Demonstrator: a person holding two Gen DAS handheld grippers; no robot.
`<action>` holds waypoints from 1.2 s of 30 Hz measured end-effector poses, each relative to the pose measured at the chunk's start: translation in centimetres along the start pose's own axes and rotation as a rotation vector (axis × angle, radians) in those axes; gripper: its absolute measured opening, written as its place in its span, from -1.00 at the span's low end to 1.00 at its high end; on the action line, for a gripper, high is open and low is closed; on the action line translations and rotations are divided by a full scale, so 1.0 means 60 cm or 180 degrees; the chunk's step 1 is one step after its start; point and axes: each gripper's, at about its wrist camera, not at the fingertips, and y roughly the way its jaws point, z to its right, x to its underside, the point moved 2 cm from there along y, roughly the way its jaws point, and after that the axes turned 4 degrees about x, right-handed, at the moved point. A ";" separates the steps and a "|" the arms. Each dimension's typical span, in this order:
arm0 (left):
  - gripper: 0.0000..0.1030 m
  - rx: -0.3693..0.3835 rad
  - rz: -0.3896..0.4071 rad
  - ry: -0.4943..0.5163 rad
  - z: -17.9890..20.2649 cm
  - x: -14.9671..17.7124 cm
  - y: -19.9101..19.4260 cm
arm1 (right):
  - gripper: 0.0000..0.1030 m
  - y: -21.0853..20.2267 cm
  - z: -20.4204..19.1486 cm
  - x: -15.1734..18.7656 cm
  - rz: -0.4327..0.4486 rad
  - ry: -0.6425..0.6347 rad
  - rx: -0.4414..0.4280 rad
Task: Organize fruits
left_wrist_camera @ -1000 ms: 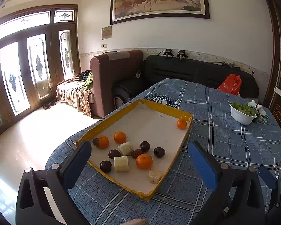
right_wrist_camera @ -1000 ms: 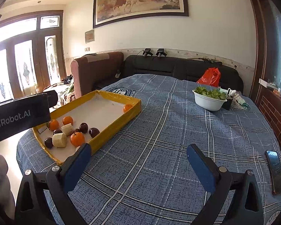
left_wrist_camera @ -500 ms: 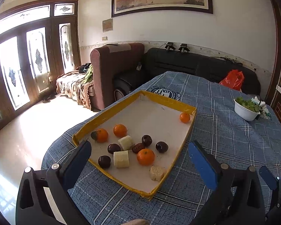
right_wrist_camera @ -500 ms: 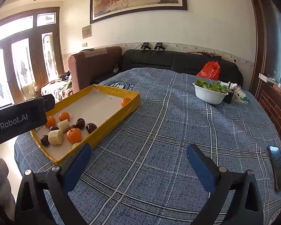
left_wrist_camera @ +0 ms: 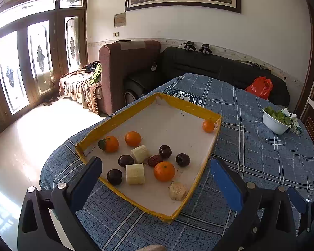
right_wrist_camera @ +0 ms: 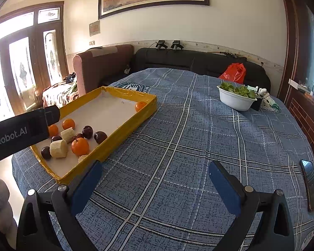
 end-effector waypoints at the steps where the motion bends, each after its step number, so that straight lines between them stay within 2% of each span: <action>1: 1.00 0.0006 -0.0003 -0.0018 -0.005 -0.001 0.001 | 1.00 0.002 -0.002 -0.001 -0.0011 -0.0005 0.0011; 23: 1.00 0.0006 -0.0013 -0.0548 -0.131 -0.012 0.020 | 1.00 0.018 -0.128 -0.026 -0.0115 -0.0471 0.0048; 36: 1.00 0.0047 -0.0025 -0.0602 -0.144 -0.011 0.021 | 1.00 0.017 -0.152 -0.027 -0.0124 -0.0545 0.0058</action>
